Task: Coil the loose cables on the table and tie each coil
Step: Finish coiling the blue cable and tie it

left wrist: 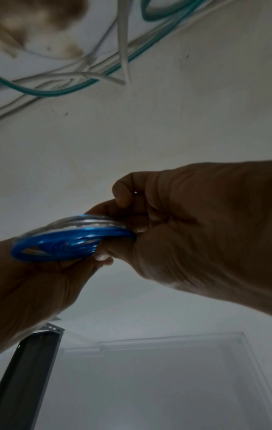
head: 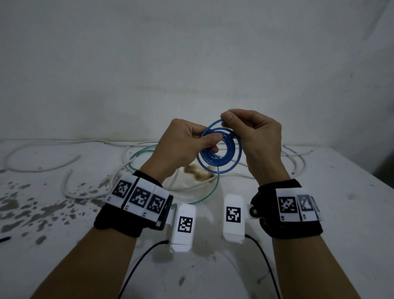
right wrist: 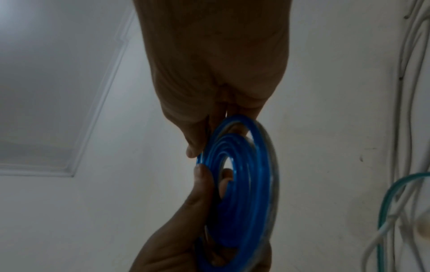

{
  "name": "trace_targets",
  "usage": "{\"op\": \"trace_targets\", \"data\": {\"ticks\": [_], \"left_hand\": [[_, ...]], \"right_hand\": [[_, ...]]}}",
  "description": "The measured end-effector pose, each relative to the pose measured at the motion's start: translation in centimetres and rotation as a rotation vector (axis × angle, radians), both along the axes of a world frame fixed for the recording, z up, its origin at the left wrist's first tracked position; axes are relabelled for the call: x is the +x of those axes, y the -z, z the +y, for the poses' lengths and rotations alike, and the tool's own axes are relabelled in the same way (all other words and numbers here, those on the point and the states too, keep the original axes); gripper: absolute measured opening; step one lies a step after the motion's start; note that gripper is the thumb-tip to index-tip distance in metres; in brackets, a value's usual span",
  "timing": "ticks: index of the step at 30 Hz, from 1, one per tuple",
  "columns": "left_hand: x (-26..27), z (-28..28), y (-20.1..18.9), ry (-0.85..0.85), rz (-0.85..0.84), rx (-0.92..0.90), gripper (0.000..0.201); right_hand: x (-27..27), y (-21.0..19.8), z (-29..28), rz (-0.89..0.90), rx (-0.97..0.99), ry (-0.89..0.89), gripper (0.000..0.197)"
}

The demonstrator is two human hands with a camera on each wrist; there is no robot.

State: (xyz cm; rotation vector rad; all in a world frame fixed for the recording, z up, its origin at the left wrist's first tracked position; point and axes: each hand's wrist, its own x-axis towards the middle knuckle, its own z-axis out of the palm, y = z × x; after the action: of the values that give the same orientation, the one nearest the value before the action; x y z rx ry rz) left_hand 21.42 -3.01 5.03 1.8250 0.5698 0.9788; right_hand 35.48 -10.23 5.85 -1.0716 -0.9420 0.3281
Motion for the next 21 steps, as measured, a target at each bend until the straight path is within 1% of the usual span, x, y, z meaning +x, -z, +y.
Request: {"op": "trace_targets", "data": {"ticks": [4, 7, 9, 13, 15, 18, 19, 21], "left_hand": [[0.1, -0.3, 0.0, 0.017, 0.044, -0.009, 0.008], [0.0, -0.5, -0.1, 0.014, 0.030, -0.023, 0.007], [0.0, -0.5, -0.3, 0.013, 0.002, -0.048, 0.006], [-0.1, -0.4, -0.4, 0.004, -0.032, -0.087, 0.008], [-0.1, -0.3, -0.3, -0.007, -0.051, -0.082, 0.011], [-0.3, 0.1, -0.3, -0.044, -0.101, -0.095, 0.009], [-0.4, 0.2, -0.4, -0.053, -0.113, -0.092, 0.009], [-0.5, 0.4, -0.4, -0.061, -0.118, -0.078, 0.010]], "right_hand": [[0.1, 0.2, 0.2, -0.014, 0.058, 0.022, 0.012], [0.5, 0.3, 0.2, 0.000, 0.102, 0.030, 0.013], [0.7, 0.3, 0.1, 0.058, 0.153, 0.033, 0.013], [0.9, 0.1, 0.0, 0.261, 0.250, 0.055, 0.015], [0.6, 0.1, 0.1, 0.261, 0.203, 0.033, 0.020], [-0.2, 0.1, 0.1, 0.094, -0.034, -0.034, 0.039], [-0.3, 0.2, 0.1, 0.042, -0.098, -0.064, 0.041], [-0.6, 0.4, 0.2, -0.035, -0.154, -0.111, 0.033]]}}
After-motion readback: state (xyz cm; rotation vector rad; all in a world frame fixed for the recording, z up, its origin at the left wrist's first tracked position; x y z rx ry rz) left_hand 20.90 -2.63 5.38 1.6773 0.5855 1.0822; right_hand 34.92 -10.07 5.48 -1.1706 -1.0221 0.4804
